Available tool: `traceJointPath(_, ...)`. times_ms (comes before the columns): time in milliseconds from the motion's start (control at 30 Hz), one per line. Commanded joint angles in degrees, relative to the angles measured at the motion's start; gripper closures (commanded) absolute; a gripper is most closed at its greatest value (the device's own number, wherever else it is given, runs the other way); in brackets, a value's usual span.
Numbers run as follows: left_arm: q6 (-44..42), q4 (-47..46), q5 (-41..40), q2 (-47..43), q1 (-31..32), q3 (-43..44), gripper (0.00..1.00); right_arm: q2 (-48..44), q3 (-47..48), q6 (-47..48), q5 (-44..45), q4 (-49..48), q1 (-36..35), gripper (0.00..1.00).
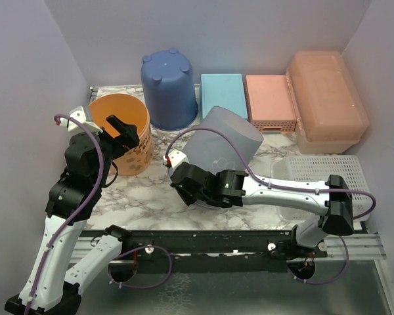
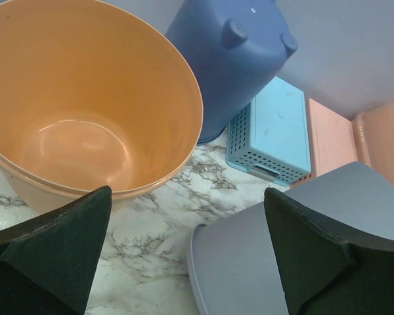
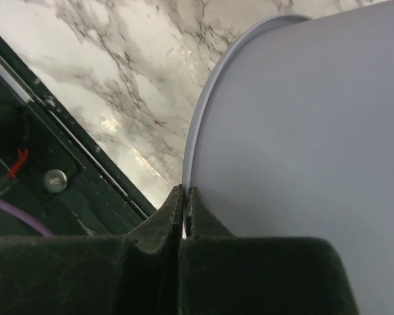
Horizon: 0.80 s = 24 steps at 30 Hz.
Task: Turn the large container upside down
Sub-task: Turn the container upside down at the center of the board.
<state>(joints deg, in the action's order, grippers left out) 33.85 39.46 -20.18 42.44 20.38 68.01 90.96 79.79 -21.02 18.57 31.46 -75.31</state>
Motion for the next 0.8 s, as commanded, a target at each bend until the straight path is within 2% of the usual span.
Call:
traceJointPath(0, 0.3, 0.7, -1.6, -0.1, 0.3, 1.6, 0.01, 2.0, -2.2, 1.8, 2.7, 3.2, 0.2, 0.99)
traceJointPath(233, 0.5, 0.7, -1.4, 0.0, 0.3, 1.5, 0.01, 5.0, -4.8, 3.5, 6.5, 2.0, 0.2, 0.99)
traceJointPath(533, 0.7, 0.7, -1.4, -0.4, 0.3, 1.0, 0.01, 9.9, -7.4, 4.8, 4.0, 0.1, 0.2, 0.99)
traceJointPath(767, 0.8, 0.9, -1.9, -0.3, 0.3, 0.8, 0.01, 8.9, -5.3, 5.2, 1.1, 1.6, 0.2, 0.99)
